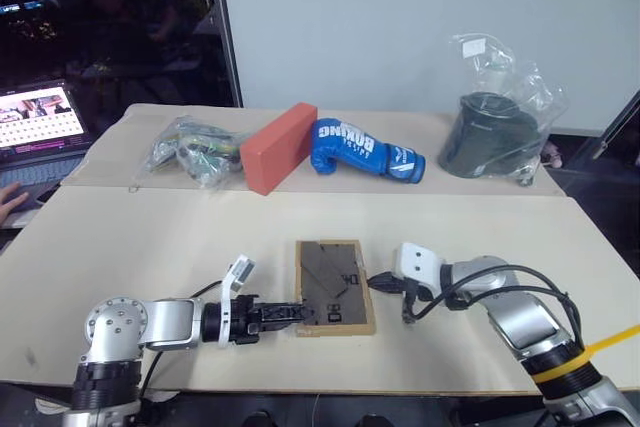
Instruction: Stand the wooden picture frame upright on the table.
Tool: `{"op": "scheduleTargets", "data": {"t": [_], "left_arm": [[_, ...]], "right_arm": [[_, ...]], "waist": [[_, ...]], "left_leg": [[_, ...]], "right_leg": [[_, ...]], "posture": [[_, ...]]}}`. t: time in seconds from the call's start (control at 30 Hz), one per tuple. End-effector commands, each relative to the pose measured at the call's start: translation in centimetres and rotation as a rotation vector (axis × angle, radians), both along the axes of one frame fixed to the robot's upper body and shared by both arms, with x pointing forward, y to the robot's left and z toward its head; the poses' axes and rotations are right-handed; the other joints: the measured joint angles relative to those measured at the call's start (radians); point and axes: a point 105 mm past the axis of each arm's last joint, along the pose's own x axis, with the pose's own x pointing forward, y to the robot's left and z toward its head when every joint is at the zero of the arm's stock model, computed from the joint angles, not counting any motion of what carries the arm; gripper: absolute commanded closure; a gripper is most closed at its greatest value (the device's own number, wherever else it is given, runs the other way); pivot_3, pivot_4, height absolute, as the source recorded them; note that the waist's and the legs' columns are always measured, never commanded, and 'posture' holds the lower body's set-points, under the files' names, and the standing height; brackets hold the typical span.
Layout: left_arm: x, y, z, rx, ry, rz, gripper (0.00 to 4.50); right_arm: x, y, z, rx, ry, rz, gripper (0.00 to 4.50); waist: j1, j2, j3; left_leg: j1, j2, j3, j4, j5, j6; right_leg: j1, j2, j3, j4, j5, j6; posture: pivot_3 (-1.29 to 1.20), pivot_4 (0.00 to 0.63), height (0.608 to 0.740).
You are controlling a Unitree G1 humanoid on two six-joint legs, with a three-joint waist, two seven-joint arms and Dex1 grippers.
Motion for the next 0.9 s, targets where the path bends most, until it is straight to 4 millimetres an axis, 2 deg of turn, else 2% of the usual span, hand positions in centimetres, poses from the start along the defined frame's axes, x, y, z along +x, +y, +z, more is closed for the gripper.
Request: {"op": "scheduleTargets", "data": {"t": [0.03,0.17,0.4,0.53,0.57,0.6,0.67,0.73,0.9], "left_arm": [[-1.0,-2.3,-3.4,0.062,0.127,0.007,0.05],[-0.4,-2.3,-3.2,0.045,0.135,0.055,0.05],[-0.5,-2.5,-2.7,0.016,0.149,0.088,0.05],[-1.0,-2.0,-2.1,0.001,0.151,0.075,1.11],[-1.1,-2.0,-1.9,-0.001,0.152,0.07,1.68],[-1.1,-2.0,-1.8,-0.007,0.153,0.066,1.98],[-0.7,-2.5,-1.4,-0.024,0.152,0.069,2.78],[-0.4,-3.1,-0.9,-0.045,0.145,0.066,3.29],[0.6,-2.9,0.7,-0.041,0.086,0.056,3.36]], "right_arm": [[-0.6,1.1,1.0,0.033,-0.038,0.013,4.5],[-1.0,1.1,0.8,0.041,-0.025,0.0,4.5],[-1.1,1.1,0.5,0.042,-0.015,-0.024,4.5],[-1.0,0.8,0.4,0.033,-0.012,-0.03,4.5],[-1.0,0.8,0.4,0.033,-0.012,-0.031,4.5],[-0.9,0.6,0.6,0.032,-0.017,-0.034,4.5],[-0.6,0.0,1.2,0.051,-0.01,-0.055,4.5],[0.1,-1.2,2.6,0.101,-0.012,-0.111,4.5],[0.8,-5.0,7.3,0.276,0.029,-0.228,4.5]], "waist": [[0.007,0.004,-0.003],[0.012,0.005,-0.004],[0.011,0.005,-0.005],[0.003,0.005,-0.005],[0.0,0.005,-0.005],[-0.003,0.005,-0.005],[-0.002,0.005,-0.005],[0.004,0.005,-0.005],[0.016,0.004,-0.004]], "left_leg": [[0.001,-0.002,0.0,0.0,0.0,0.0],[0.001,-0.007,0.0,0.004,0.0,0.0],[0.002,-0.008,0.0,0.006,0.0,-0.001],[0.001,-0.008,0.0,0.005,-0.001,-0.001],[0.001,-0.008,0.0,0.004,-0.001,-0.002],[0.001,-0.008,0.0,0.003,-0.001,-0.002],[0.0,-0.008,0.0,0.001,-0.001,-0.002],[0.0,-0.008,0.0,0.001,-0.001,-0.002],[-0.003,-0.008,0.0,0.003,-0.001,-0.002]], "right_leg": [[0.003,-0.002,0.0,-0.002,0.0,0.001],[0.007,-0.008,-0.002,-0.005,0.0,0.006],[0.013,-0.01,-0.003,-0.013,0.001,0.007],[0.012,-0.01,-0.003,-0.013,0.001,0.007],[0.012,-0.01,-0.003,-0.013,0.001,0.007],[0.011,-0.01,-0.003,-0.013,0.001,0.007],[0.009,-0.01,-0.003,-0.013,0.001,0.007],[0.009,-0.01,-0.004,-0.013,0.001,0.007],[0.009,-0.01,-0.004,-0.015,0.001,0.007]], "posture": [[0.0,0.15,0.727],[0.0,0.15,0.727],[0.0,0.15,0.727],[0.0,0.15,0.727],[0.0,0.15,0.727],[0.0,0.15,0.727],[0.0,0.15,0.727],[0.0,0.15,0.727],[0.0,0.15,0.727]]}}
